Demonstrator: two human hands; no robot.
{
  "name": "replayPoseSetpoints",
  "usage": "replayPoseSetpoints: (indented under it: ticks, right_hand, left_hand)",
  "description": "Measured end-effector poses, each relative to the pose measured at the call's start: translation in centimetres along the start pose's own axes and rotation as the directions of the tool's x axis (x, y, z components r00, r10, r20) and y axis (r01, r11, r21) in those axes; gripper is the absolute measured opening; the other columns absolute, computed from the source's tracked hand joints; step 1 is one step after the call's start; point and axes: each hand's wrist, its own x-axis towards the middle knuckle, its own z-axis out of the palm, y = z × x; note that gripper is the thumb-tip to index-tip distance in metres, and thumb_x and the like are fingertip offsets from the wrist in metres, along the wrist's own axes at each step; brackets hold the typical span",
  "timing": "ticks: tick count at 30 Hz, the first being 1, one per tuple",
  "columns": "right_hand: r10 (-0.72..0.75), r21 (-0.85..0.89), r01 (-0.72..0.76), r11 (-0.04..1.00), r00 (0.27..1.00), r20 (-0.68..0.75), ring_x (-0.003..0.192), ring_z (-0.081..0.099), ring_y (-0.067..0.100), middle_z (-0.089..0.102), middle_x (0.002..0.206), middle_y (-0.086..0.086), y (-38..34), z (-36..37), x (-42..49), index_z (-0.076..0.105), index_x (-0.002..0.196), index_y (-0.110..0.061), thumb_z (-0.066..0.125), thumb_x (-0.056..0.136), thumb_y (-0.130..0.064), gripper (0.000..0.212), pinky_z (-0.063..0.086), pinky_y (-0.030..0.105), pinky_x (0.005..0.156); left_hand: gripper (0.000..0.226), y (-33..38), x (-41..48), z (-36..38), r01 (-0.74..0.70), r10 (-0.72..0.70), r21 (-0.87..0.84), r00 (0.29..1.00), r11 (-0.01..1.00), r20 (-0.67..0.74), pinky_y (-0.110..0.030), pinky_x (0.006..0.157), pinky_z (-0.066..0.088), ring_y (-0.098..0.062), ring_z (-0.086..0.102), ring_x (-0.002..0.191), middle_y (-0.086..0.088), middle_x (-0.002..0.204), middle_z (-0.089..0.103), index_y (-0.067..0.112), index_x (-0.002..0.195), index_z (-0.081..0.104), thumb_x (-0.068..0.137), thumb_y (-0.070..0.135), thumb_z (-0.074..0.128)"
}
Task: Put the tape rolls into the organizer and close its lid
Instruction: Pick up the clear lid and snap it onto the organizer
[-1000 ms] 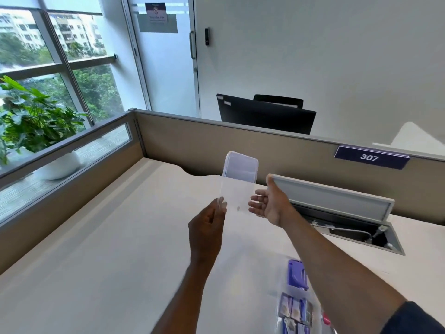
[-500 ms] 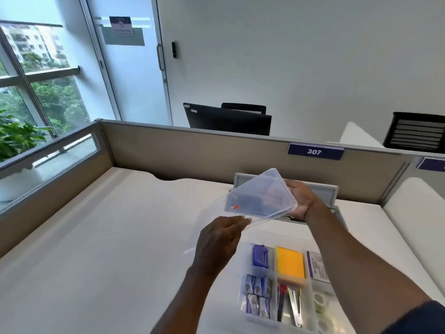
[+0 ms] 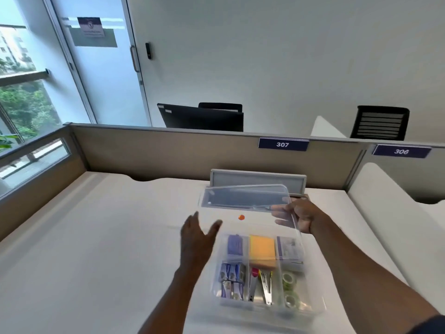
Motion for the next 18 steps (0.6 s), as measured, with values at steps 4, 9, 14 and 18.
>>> replayPoseSetpoints:
  ticks: [4, 9, 14, 18]
  right_hand:
    - [-0.007, -0.072, 0.003, 0.997, 0.998, -0.061, 0.09, 0.066, 0.03, 0.063, 0.11, 0.014, 2.3, -2.7, -1.1, 0.026, 0.145, -0.021, 0.04, 0.095, 0.001, 0.056, 0.058, 0.038, 0.069]
    - [-0.117, -0.17, 0.071, 0.983, 0.954, -0.276, 0.057, 0.065, 0.027, 0.059, 0.086, 0.014, 5.4, -5.5, -1.1, 0.04, 0.138, -0.012, 0.06, 0.088, -0.008, 0.054, 0.053, 0.03, 0.054]
    - [-0.381, -0.664, -0.084, 0.743, 0.762, -0.523, 0.066, 0.069, 0.032, 0.067, 0.112, 0.015, 8.9, -7.1, -1.3, 0.055, 0.126, -0.011, 0.048, 0.089, -0.026, 0.041, 0.06, 0.039, 0.065]
    - [-0.375, -0.736, -0.182, 0.652, 0.766, -0.521, 0.088, 0.067, 0.04, 0.065, 0.111, 0.016, 10.9, -8.0, -1.6, 0.059, 0.112, -0.009, 0.042, 0.09, -0.024, 0.031, 0.056, 0.043, 0.084]
  left_hand:
    - [0.074, -1.9, 1.8, 0.9, 0.372, -0.349, -0.102, 0.917, 0.923, 0.195, -0.039, 0.099, 0.043, -0.032, 0.054, 0.12, -0.022, 0.134, 0.053, 0.001, 0.137, 0.042, 0.086, 0.052, 0.063]
    - [0.019, -2.5, 0.4, 3.2, 0.456, -0.351, -0.358, 0.88, 0.815, 0.32, -0.026, 0.061, 0.047, -0.016, 0.061, 0.057, -0.007, 0.068, 0.064, 0.001, 0.086, 0.062, 0.089, 0.02, 0.065]
    - [0.035, -1.5, -1.7, 6.1, 0.316, -0.305, -0.007, 0.92, 0.949, 0.248, -0.03, 0.102, 0.038, -0.028, 0.055, 0.119, -0.015, 0.127, 0.062, 0.002, 0.12, 0.063, 0.093, 0.023, 0.056]
    - [0.031, -0.6, -2.8, 7.0, 0.252, -0.258, 0.059, 0.943, 0.966, 0.207, -0.028, 0.098, 0.036, -0.03, 0.052, 0.12, -0.017, 0.131, 0.058, 0.0, 0.122, 0.059, 0.098, 0.013, 0.044]
